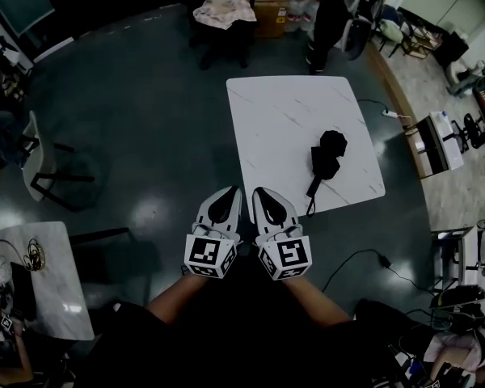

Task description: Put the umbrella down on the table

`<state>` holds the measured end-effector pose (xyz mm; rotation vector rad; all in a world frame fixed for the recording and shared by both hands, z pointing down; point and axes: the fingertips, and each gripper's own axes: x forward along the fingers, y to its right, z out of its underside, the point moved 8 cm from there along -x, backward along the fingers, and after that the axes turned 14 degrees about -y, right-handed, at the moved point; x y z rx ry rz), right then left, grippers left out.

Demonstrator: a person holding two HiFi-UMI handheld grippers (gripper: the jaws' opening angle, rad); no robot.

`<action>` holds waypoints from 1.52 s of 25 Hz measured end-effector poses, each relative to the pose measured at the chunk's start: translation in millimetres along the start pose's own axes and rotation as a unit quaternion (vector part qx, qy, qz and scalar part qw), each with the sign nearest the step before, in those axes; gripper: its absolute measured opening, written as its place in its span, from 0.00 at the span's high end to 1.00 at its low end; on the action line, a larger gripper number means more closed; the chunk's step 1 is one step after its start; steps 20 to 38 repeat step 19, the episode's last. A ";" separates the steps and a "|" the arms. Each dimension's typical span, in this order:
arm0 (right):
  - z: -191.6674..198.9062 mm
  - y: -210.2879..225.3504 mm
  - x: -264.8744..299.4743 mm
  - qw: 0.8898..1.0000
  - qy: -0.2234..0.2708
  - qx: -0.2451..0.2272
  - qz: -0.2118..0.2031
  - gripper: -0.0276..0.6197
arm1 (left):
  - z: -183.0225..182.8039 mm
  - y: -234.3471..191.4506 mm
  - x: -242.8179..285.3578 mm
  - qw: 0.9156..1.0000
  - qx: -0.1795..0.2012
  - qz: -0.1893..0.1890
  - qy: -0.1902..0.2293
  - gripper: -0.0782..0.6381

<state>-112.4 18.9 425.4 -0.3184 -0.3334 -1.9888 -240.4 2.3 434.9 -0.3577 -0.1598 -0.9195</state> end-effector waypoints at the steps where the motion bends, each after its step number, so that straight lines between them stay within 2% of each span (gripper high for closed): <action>1: -0.1 -2.8 1.2 1.000 0.001 -0.001 -0.002 0.92 | 0.0 -1.5 -1.4 1.000 0.001 -0.001 0.000 0.87; 15: 5.1 -6.7 7.7 1.000 -0.005 0.000 -0.004 0.92 | 0.0 -3.9 -3.8 1.000 0.020 0.002 0.000 0.87; 38: 8.4 -5.5 10.0 1.000 -0.010 0.001 0.001 0.92 | 1.7 -4.6 -2.5 1.000 0.022 0.005 -0.001 0.87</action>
